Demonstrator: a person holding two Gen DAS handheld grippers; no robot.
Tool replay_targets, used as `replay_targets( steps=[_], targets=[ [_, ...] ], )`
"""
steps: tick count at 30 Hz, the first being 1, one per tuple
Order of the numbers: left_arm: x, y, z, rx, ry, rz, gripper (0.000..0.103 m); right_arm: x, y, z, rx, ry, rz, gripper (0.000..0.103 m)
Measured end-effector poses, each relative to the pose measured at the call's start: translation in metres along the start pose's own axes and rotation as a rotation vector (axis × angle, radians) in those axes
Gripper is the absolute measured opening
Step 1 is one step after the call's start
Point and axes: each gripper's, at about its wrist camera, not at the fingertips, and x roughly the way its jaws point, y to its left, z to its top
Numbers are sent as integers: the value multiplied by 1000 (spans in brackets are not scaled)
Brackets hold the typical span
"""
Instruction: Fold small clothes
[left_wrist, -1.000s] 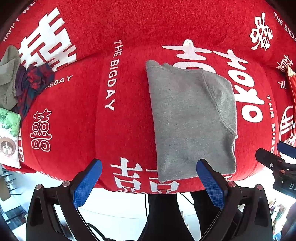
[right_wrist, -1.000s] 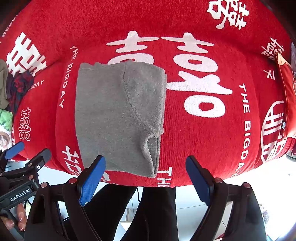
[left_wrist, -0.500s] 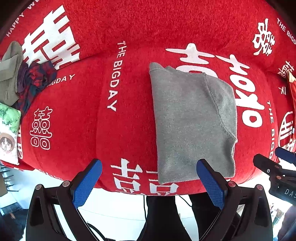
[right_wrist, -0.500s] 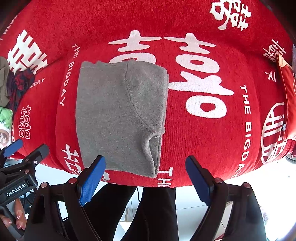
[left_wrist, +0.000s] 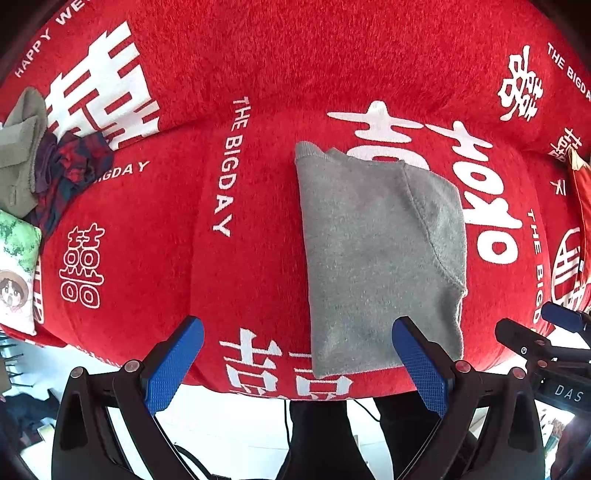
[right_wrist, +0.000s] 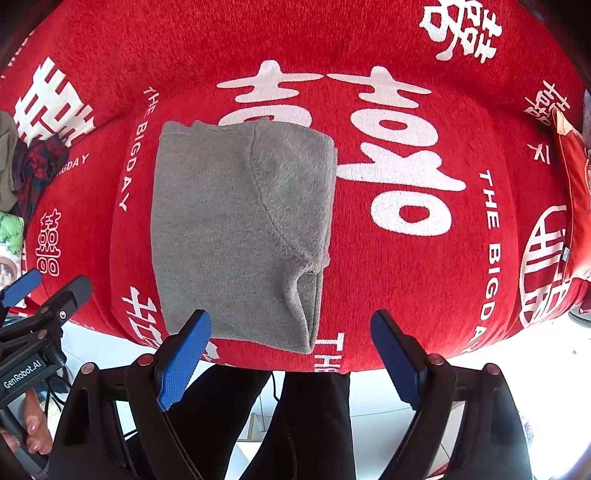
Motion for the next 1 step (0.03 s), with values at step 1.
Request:
replay_targets(
  steps=[1],
  targets=[
    [0,1,1,-5,4,-4,102,0,0,0,0,0,-1,90]
  ],
)
